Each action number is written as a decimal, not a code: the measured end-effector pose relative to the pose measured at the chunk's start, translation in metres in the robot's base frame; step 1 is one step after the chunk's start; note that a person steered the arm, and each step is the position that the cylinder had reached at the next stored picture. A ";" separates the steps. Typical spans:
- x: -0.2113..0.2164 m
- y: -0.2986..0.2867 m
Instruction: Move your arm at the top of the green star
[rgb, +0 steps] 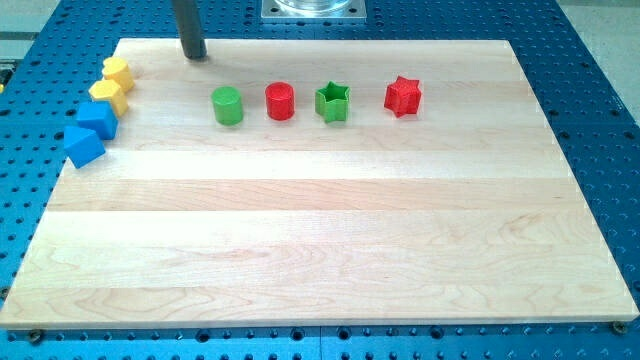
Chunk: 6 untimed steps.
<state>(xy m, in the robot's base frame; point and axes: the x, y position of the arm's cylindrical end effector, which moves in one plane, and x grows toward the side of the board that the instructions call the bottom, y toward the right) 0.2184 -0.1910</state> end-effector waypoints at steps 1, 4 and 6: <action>0.000 -0.046; 0.037 0.087; 0.037 0.116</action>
